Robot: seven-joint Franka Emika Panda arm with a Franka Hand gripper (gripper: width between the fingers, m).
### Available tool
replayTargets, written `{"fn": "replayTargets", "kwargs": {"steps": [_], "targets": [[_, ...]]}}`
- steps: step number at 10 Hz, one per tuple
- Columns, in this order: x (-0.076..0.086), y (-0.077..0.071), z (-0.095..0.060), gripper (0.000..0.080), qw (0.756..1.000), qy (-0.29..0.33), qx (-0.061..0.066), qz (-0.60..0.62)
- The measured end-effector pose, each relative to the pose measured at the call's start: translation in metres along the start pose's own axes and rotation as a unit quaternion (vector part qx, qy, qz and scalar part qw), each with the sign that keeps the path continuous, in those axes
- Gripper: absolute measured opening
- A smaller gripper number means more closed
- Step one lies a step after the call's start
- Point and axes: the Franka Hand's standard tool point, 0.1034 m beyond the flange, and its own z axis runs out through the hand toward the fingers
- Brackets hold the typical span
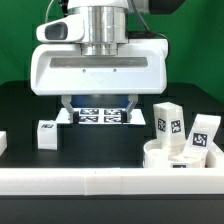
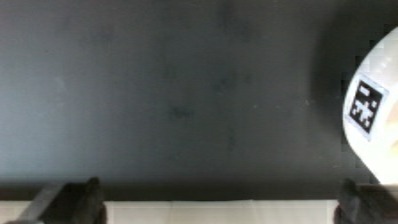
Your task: Assemble stool
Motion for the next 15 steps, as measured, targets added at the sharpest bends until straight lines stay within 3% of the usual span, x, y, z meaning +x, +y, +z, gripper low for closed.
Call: {"fn": "replayTargets", "kwargs": {"steps": [1,5,8,10,13,15], "targets": [[-0.004,0.013,0.001,0.0649,1.000,-0.005,0.003,0.025],[-0.026,0.059,0.013,0.0649,0.998,-0.019,-0.005,0.062],[-0.029,0.054,0.014,0.0649,0.997,-0.036,0.003,0.063],[-0.037,0.049,0.015,0.0649,0.994,-0.091,0.023,0.064],[-0.048,0.071,0.018,0.0649,0.978,-0.189,0.025,0.081],[-0.047,0.071,0.017,0.0649,0.960,-0.265,0.042,0.080]]}}
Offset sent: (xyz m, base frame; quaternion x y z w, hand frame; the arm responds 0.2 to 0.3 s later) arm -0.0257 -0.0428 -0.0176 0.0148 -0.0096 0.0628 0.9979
